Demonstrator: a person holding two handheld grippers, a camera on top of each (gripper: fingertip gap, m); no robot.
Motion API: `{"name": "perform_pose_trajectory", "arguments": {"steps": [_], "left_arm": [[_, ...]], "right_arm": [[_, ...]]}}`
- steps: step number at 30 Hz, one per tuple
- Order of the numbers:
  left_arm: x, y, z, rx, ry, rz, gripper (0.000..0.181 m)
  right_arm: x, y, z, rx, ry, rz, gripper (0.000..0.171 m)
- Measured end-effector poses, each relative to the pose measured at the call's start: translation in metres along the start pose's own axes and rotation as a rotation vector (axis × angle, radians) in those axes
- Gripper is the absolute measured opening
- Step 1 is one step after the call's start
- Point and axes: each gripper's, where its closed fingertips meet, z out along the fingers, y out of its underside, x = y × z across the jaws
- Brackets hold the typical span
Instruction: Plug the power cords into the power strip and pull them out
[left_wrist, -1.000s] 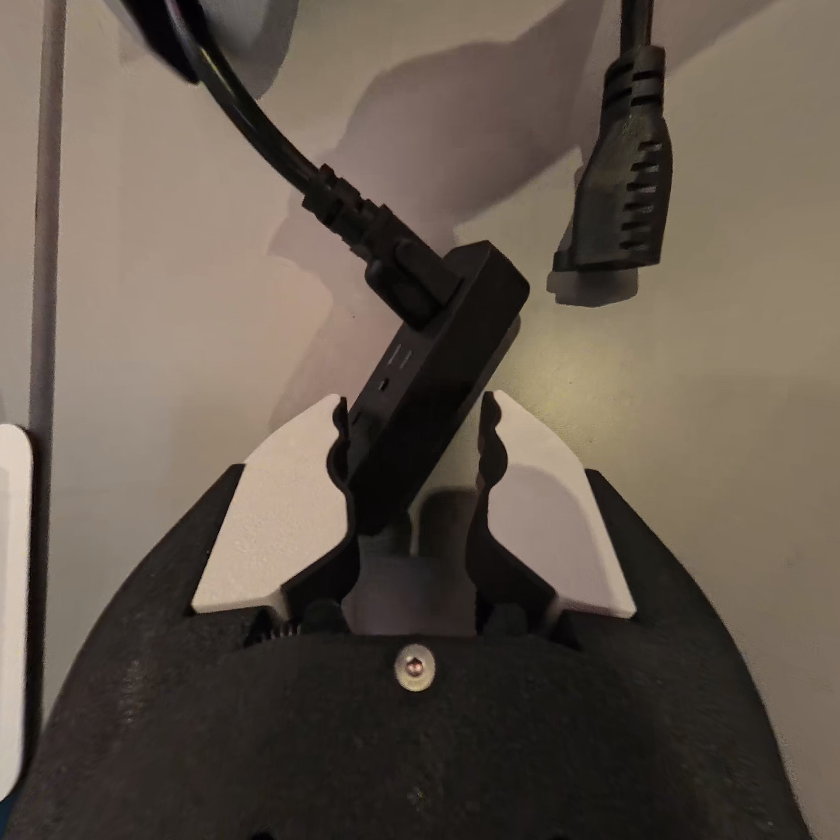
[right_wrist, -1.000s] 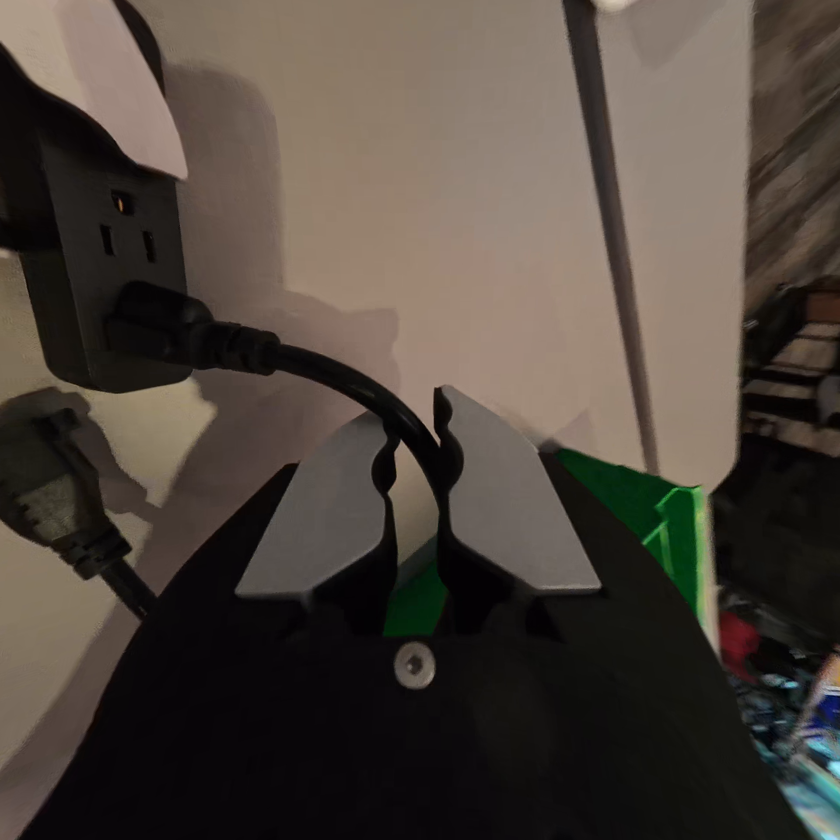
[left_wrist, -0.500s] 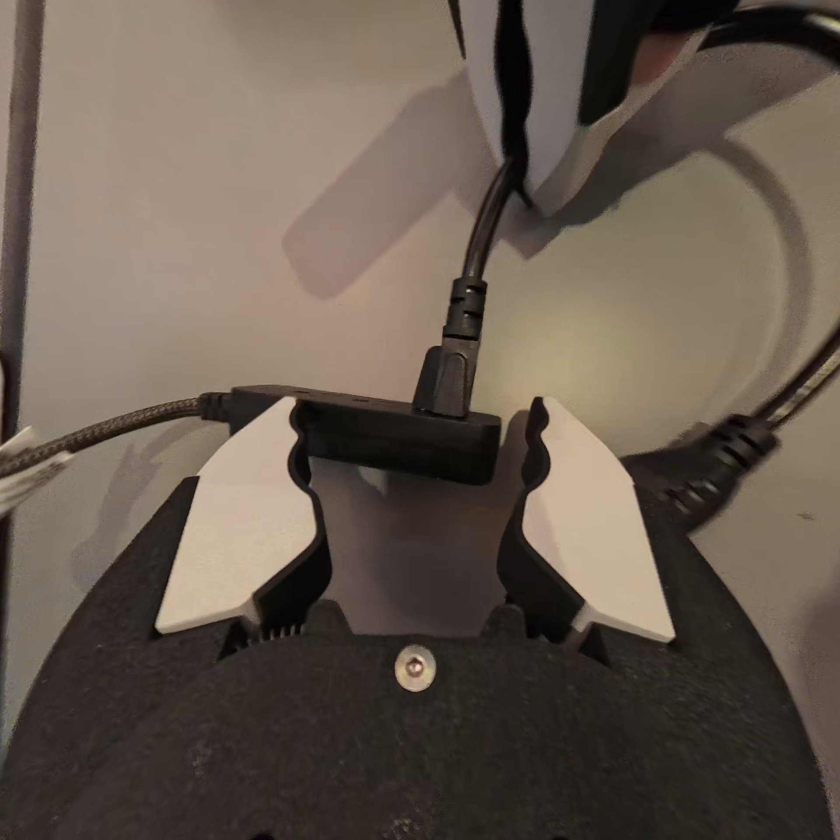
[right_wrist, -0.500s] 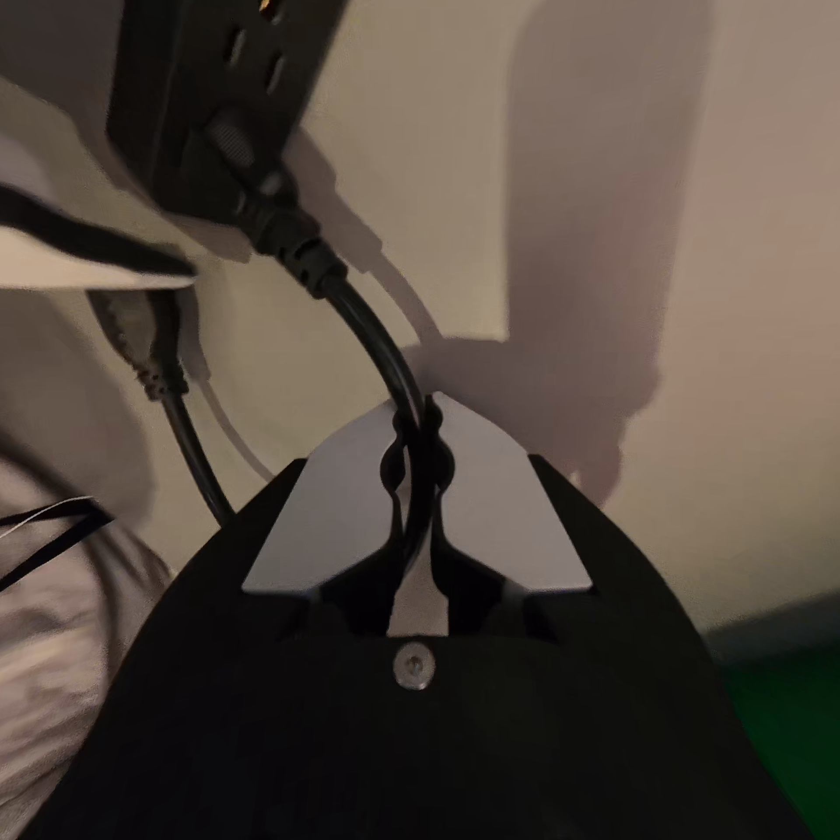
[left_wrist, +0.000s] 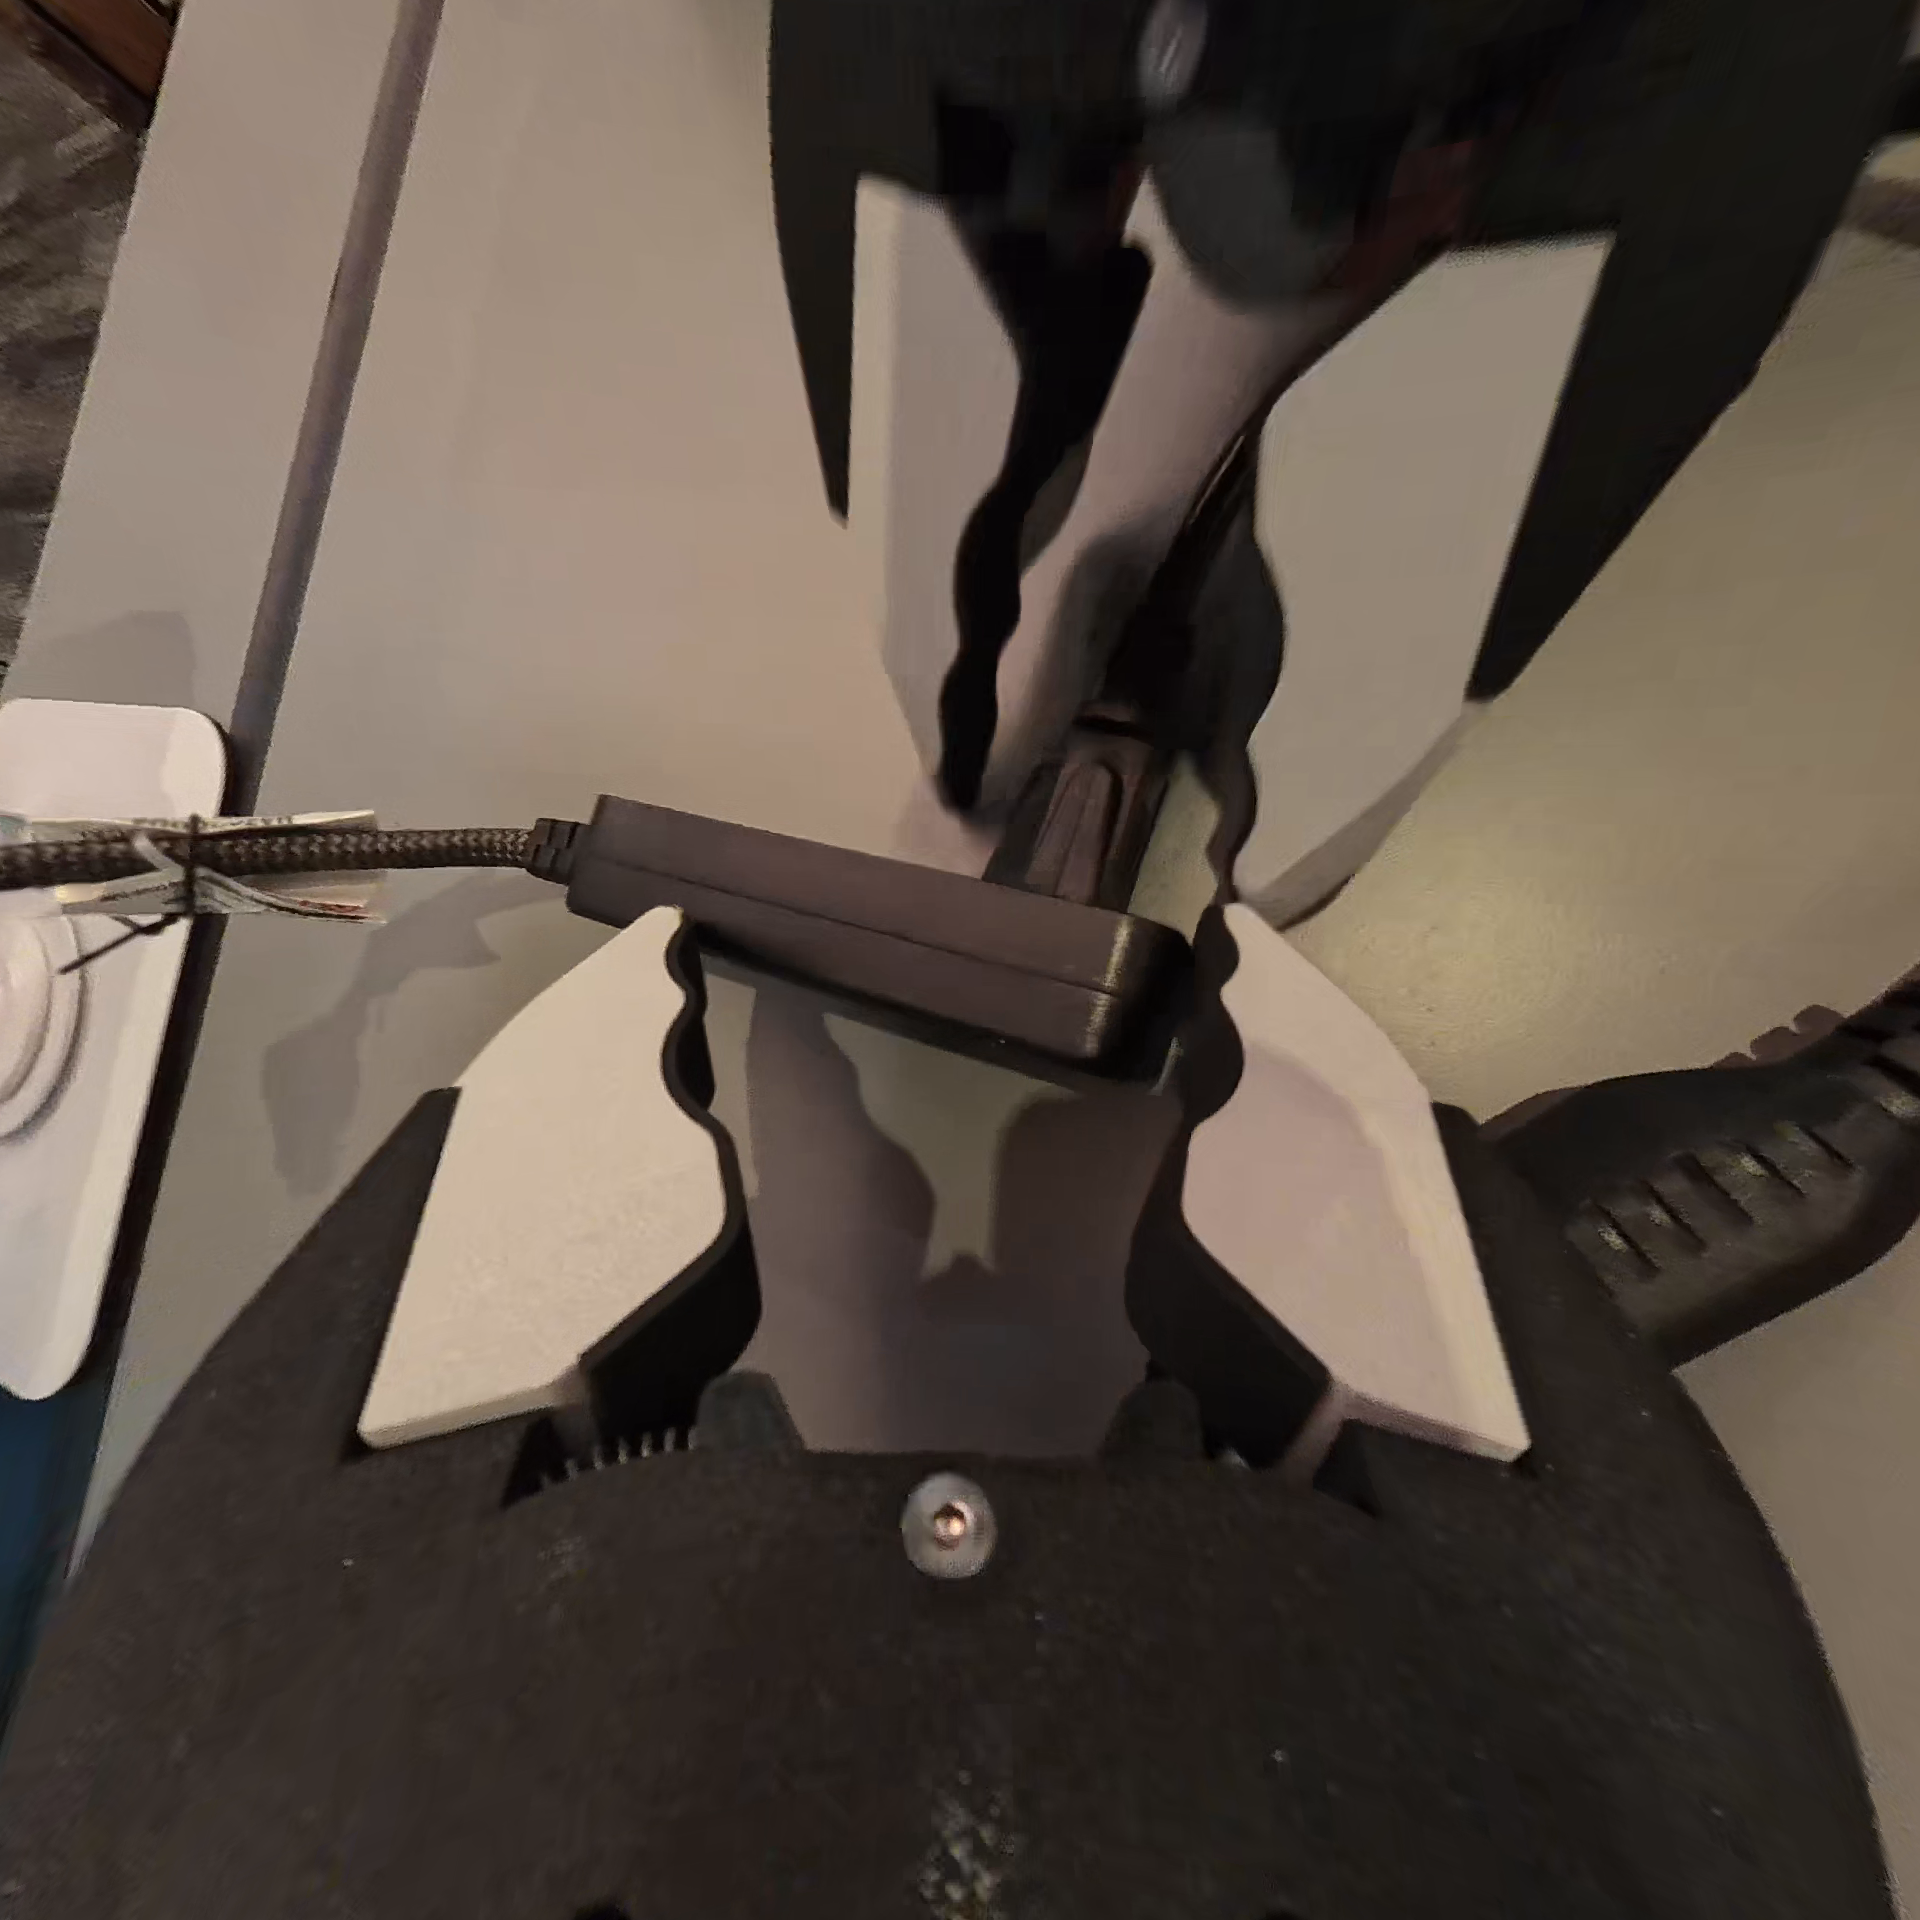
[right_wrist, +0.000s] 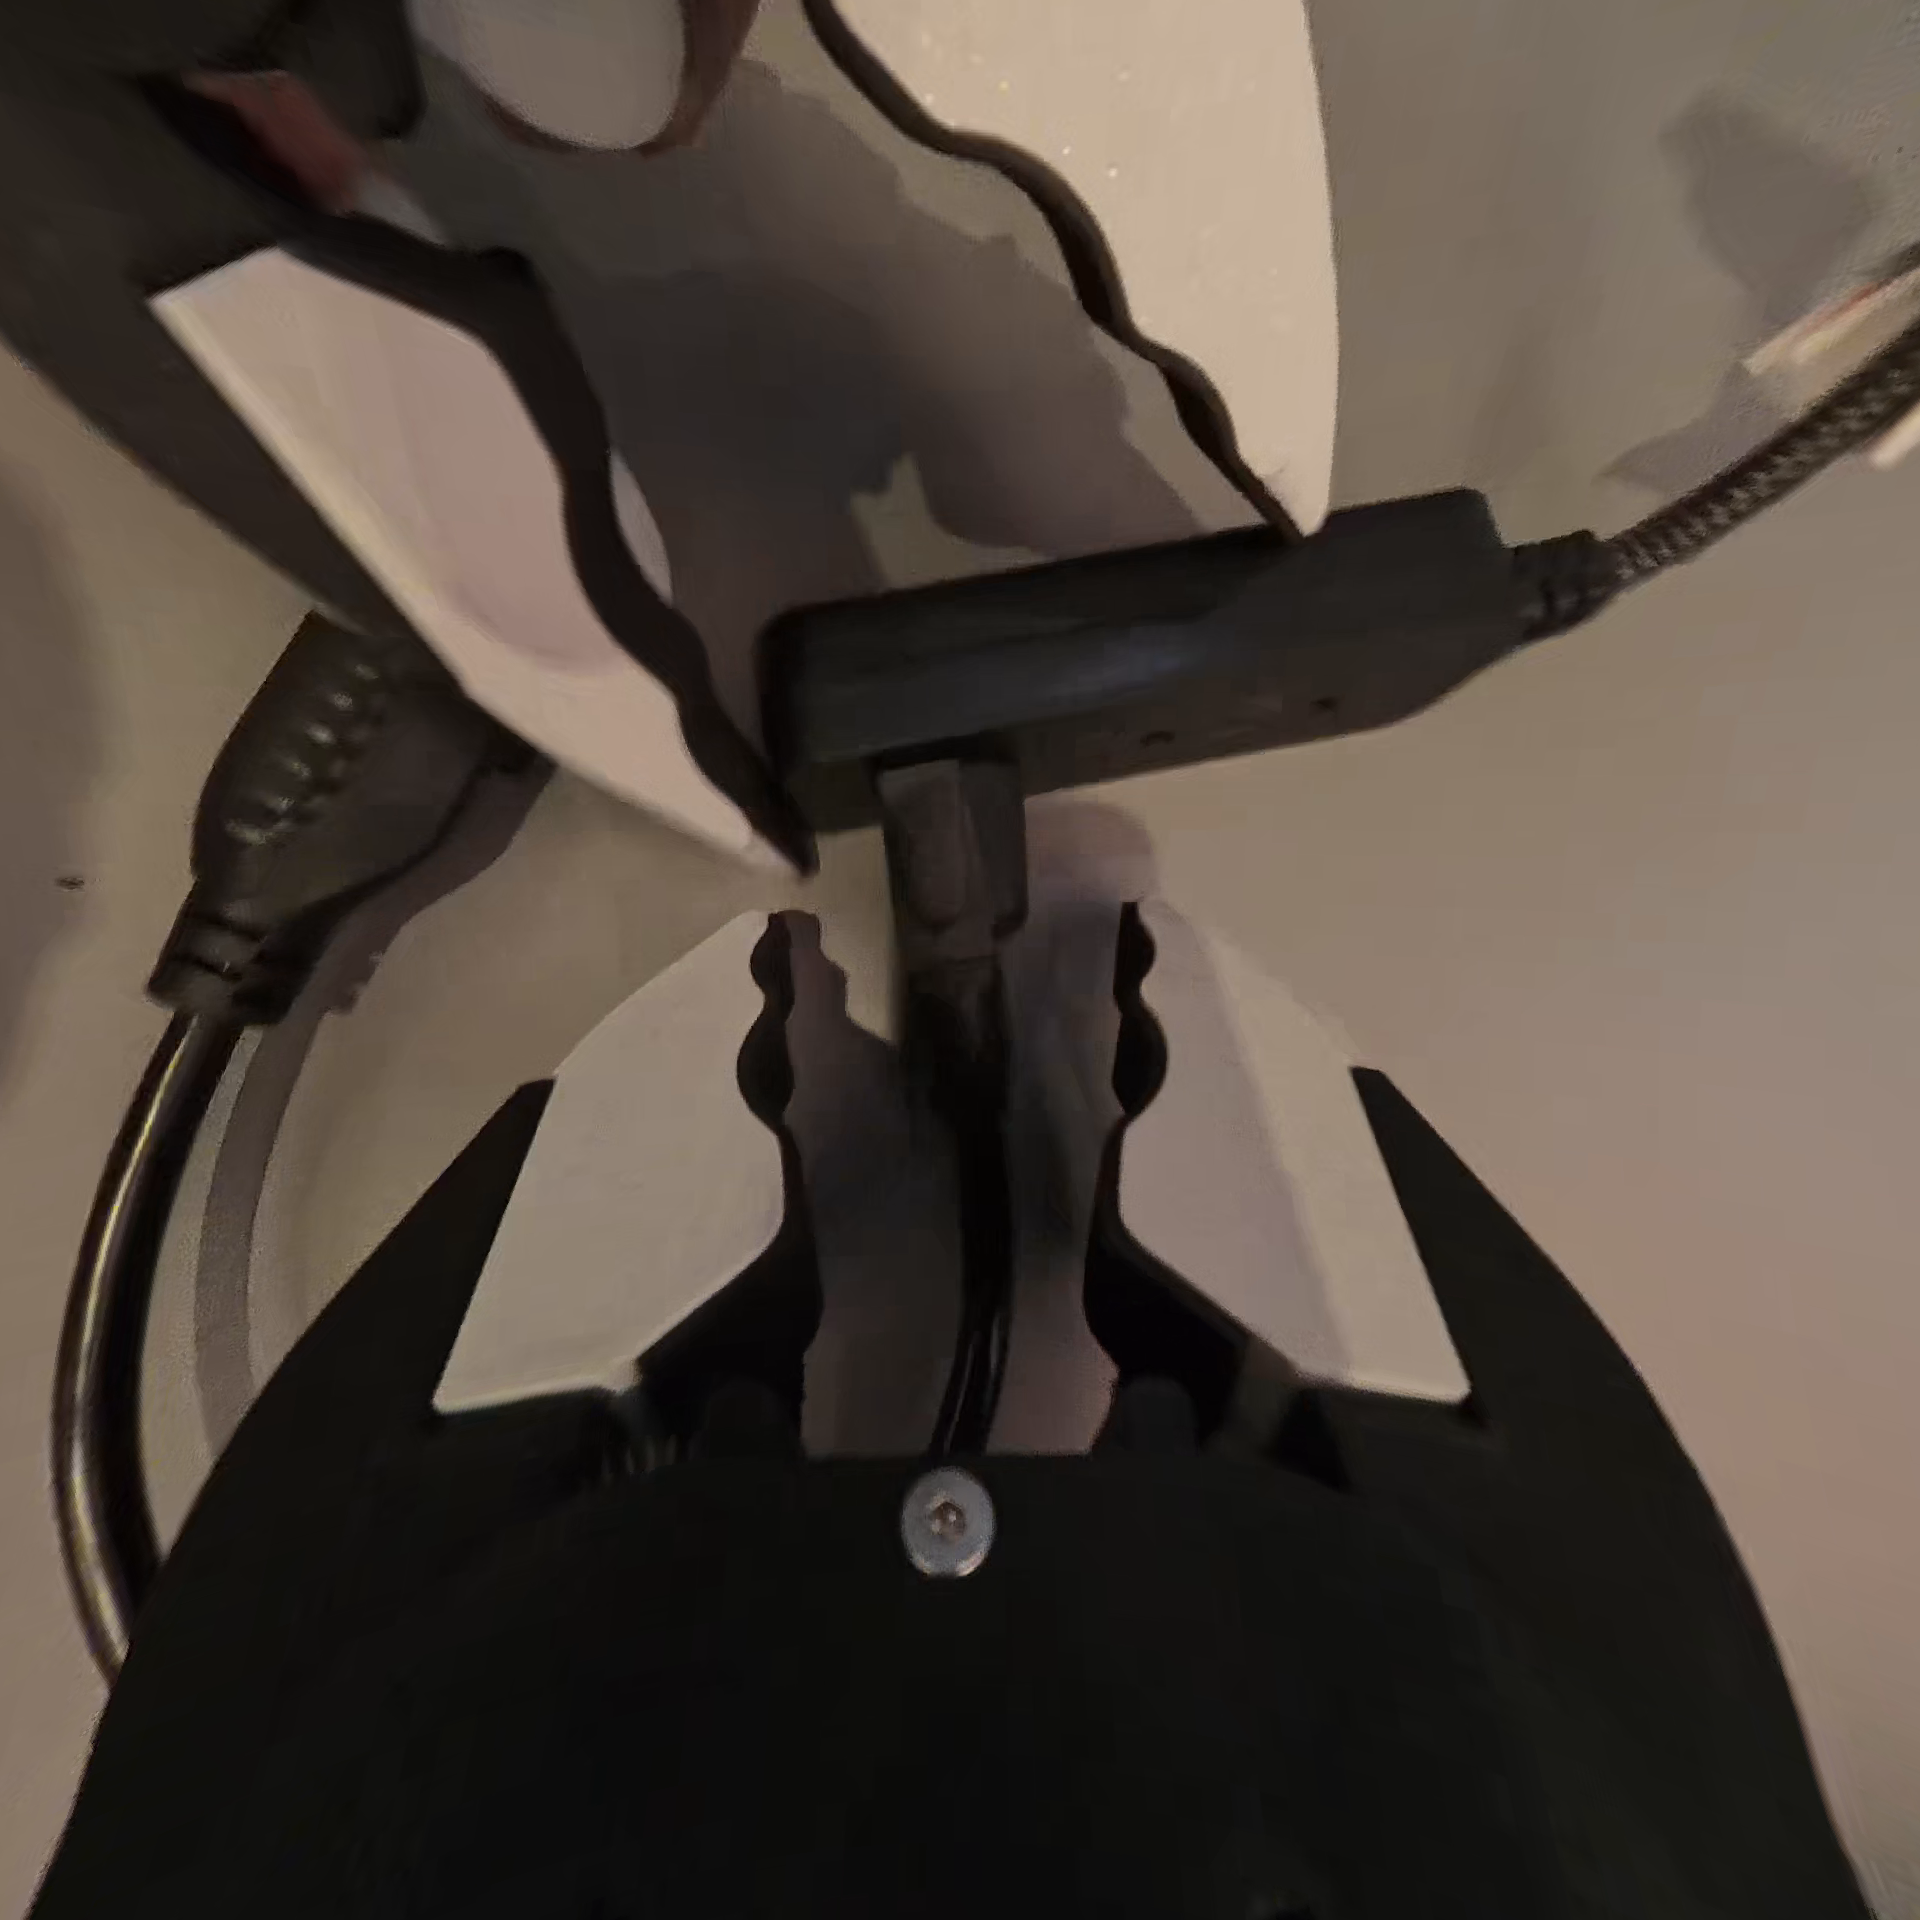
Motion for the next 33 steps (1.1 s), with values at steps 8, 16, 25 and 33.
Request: {"name": "perform_pose_trajectory", "arguments": {"steps": [8, 16, 25, 33], "left_arm": [[-0.008, 0.018, -0.007, -0.067, 0.077, -0.144, 0.088], [0.005, 0.027, -0.007, -0.026, 0.074, -0.261, 0.062], [0.006, 0.032, -0.013, -0.071, -0.014, -0.322, 0.053], [0.012, 0.038, -0.019, -0.045, 0.026, -0.438, 0.046]], "right_arm": [[0.002, -0.013, 0.010, 0.067, 0.017, 0.058, 0.026], [-0.004, -0.020, 0.015, 0.077, -0.008, 0.050, 0.027], [-0.003, -0.024, 0.018, 0.075, 0.007, 0.122, 0.025], [-0.007, -0.027, 0.019, 0.107, 0.032, 0.040, 0.026]]}}
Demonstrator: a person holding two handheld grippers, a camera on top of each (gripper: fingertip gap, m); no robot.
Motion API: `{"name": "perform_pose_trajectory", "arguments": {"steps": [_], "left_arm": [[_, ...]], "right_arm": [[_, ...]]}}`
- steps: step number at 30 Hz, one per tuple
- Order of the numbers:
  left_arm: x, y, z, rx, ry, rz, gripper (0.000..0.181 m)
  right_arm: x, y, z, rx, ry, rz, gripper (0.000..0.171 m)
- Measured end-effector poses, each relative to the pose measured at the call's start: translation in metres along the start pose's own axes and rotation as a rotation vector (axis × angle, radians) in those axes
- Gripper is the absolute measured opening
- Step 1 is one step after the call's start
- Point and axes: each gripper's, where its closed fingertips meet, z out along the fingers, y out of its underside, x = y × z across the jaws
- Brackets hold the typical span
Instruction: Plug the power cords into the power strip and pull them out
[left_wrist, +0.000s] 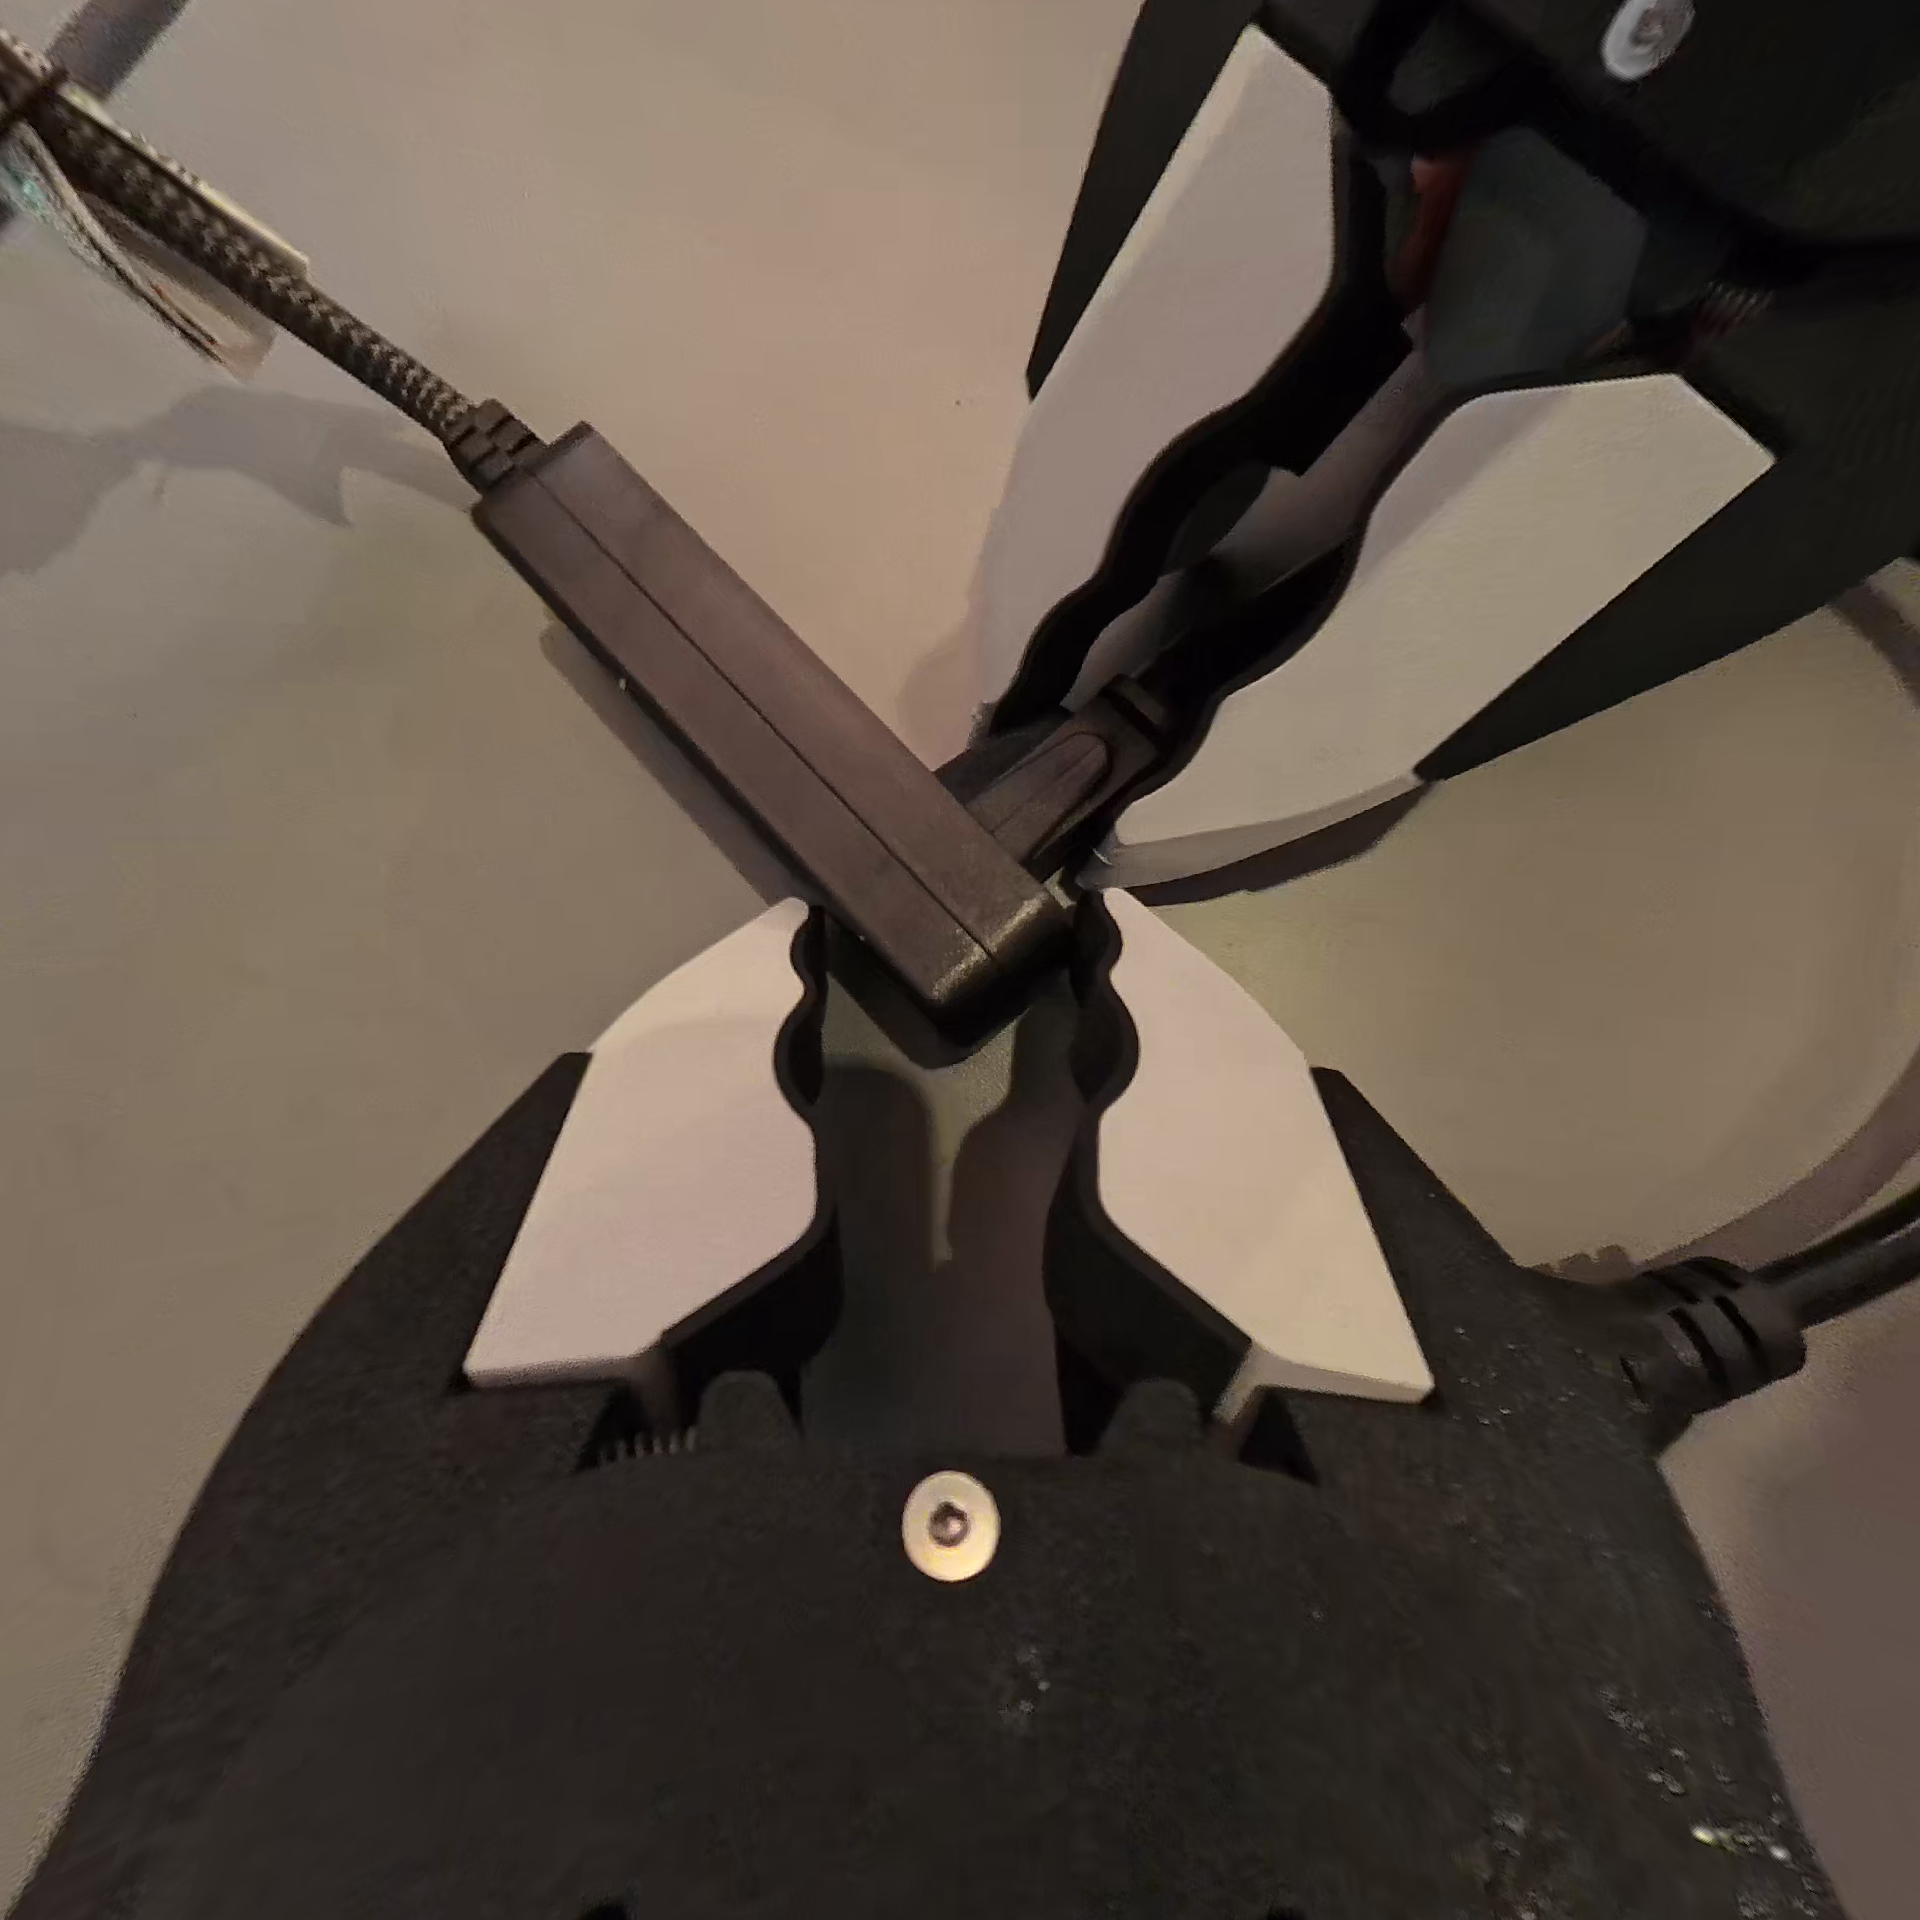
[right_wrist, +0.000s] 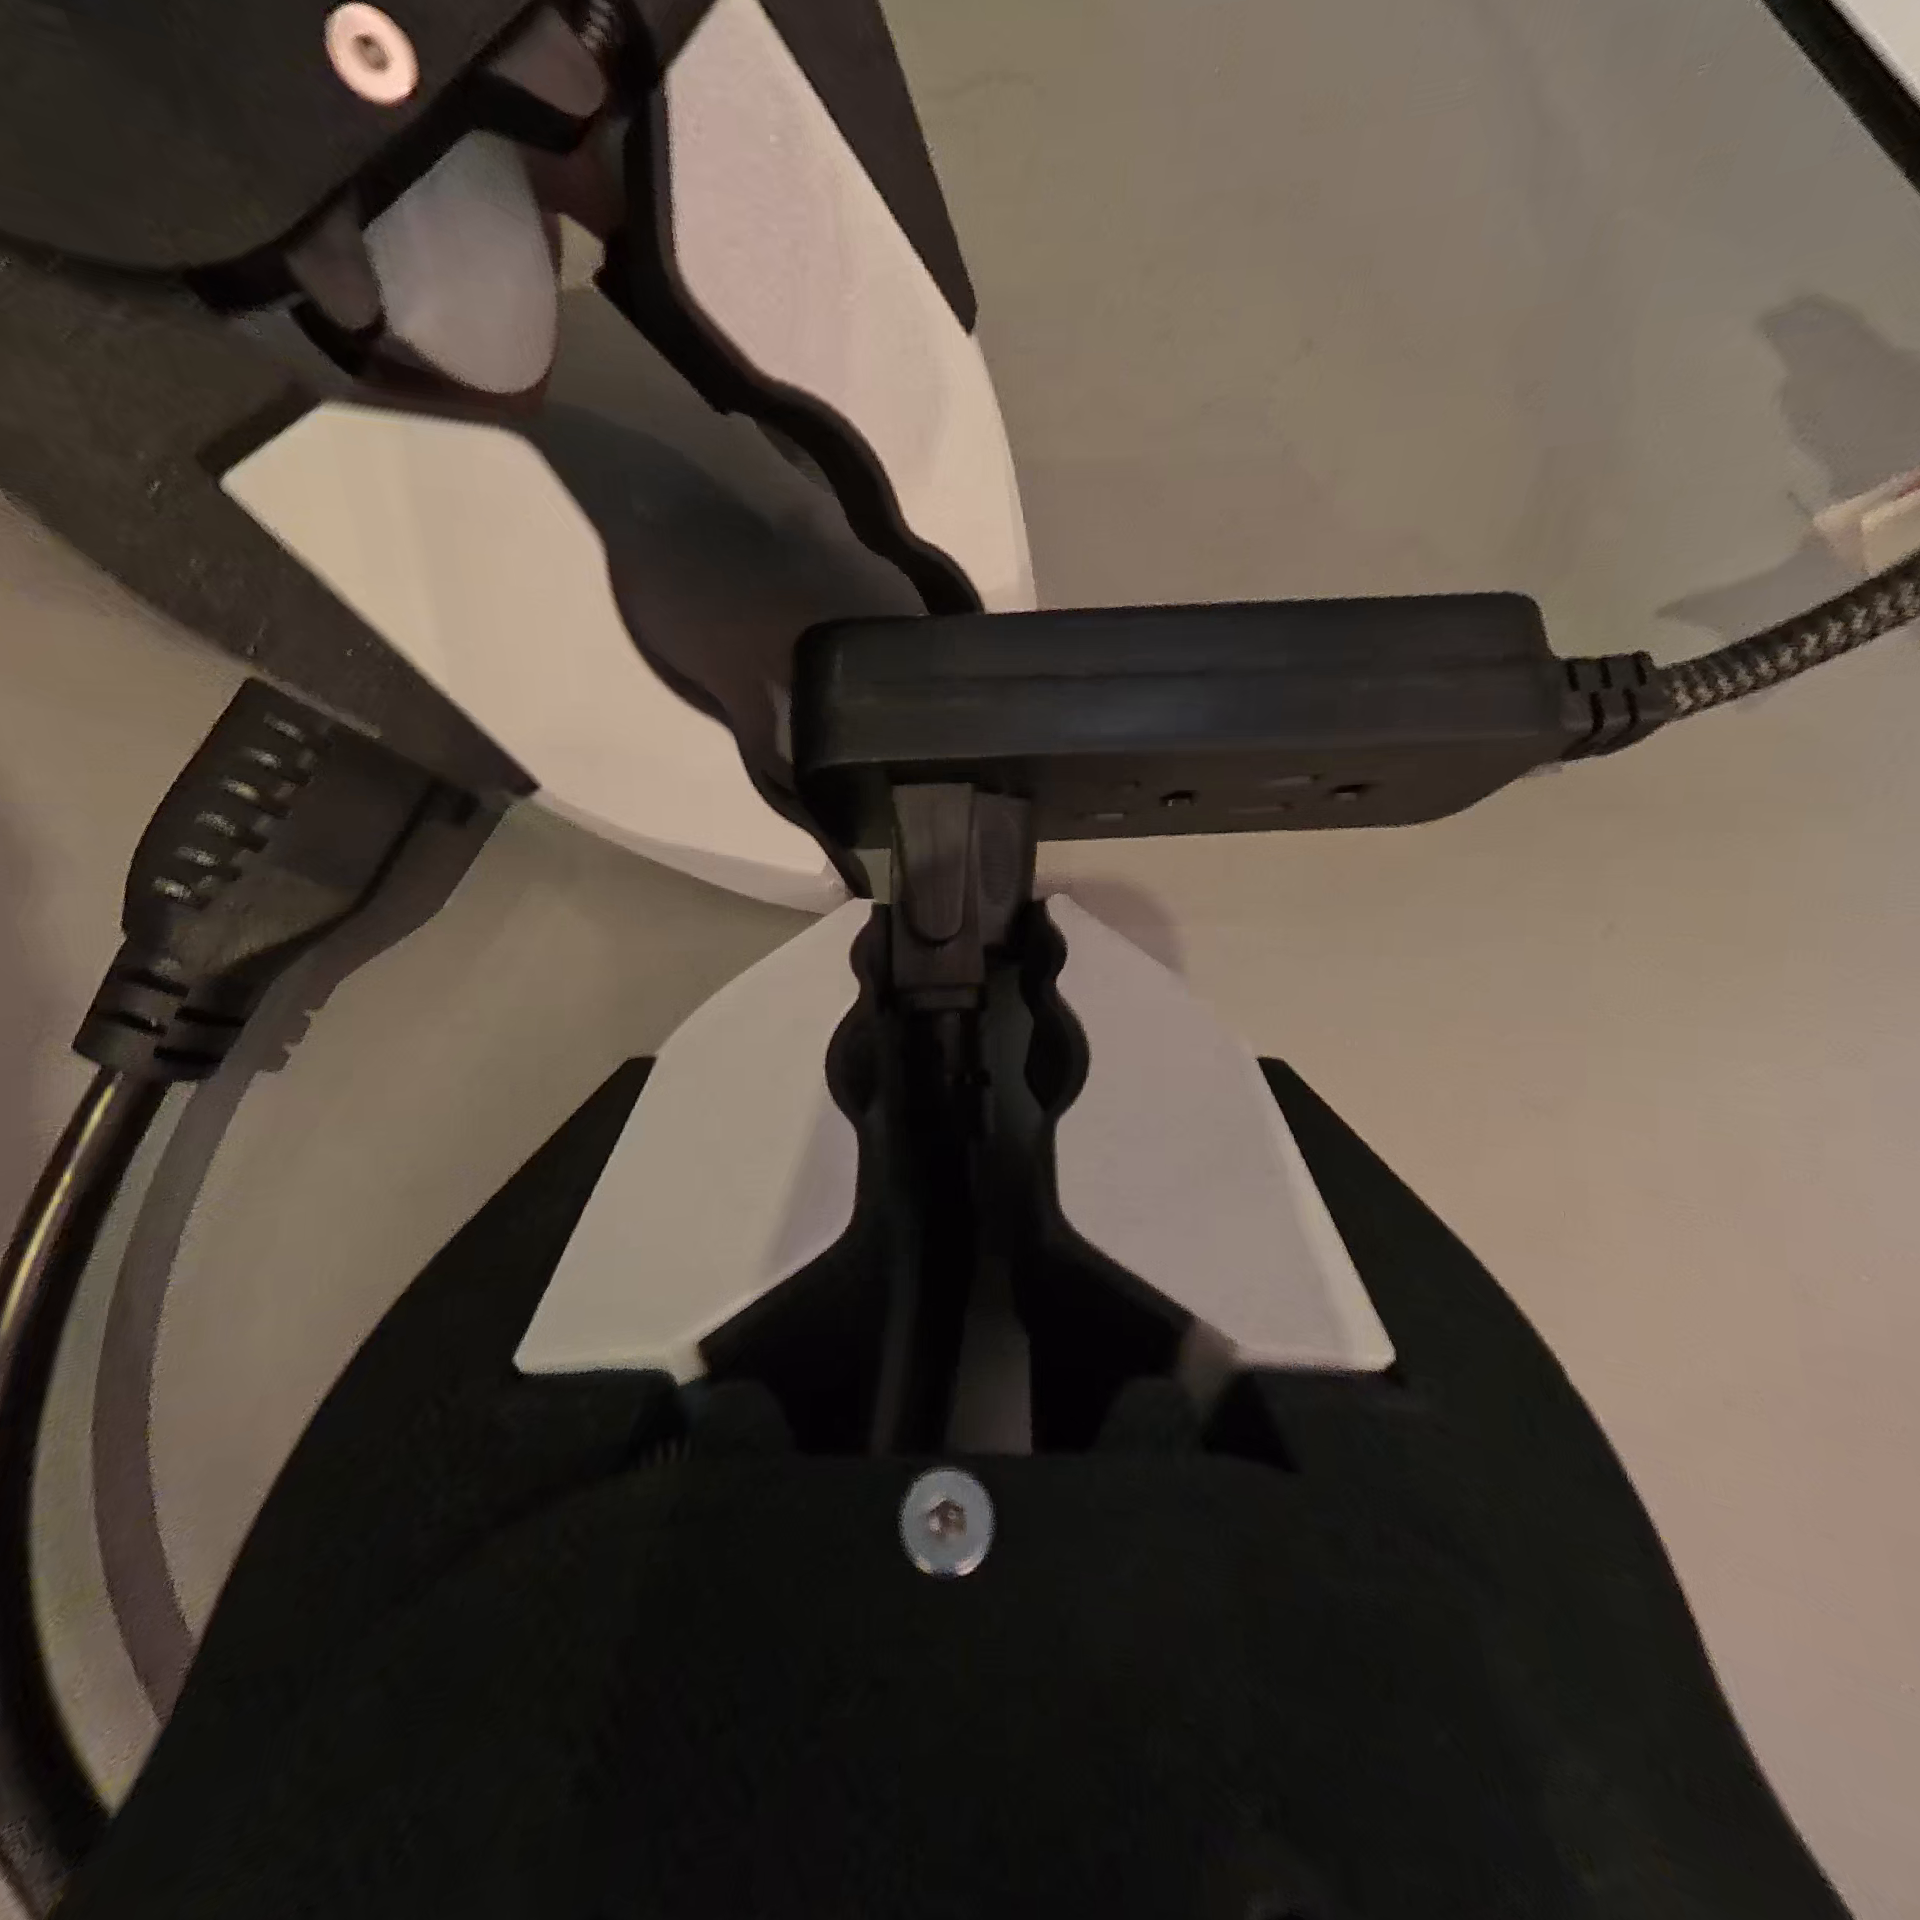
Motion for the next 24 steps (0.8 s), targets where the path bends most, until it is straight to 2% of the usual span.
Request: {"name": "perform_pose_trajectory", "arguments": {"steps": [6, 14, 19, 24], "left_arm": [[0.001, -0.001, -0.004, 0.044, -0.019, 0.068, 0.040], [0.003, 0.003, -0.007, 0.077, 0.028, 0.064, 0.037], [0.007, 0.003, -0.005, 0.110, 0.060, 0.022, 0.037], [0.003, -0.008, -0.015, 0.172, -0.018, 0.015, 0.038]], "right_arm": [[-0.003, 0.000, -0.003, 0.031, 0.017, -0.061, 0.027], [-0.007, -0.001, -0.004, 0.042, 0.073, -0.125, 0.029], [-0.010, -0.001, -0.005, 0.042, 0.077, -0.080, 0.029], [-0.003, 0.002, -0.005, 0.033, 0.087, 0.039, 0.027]]}}
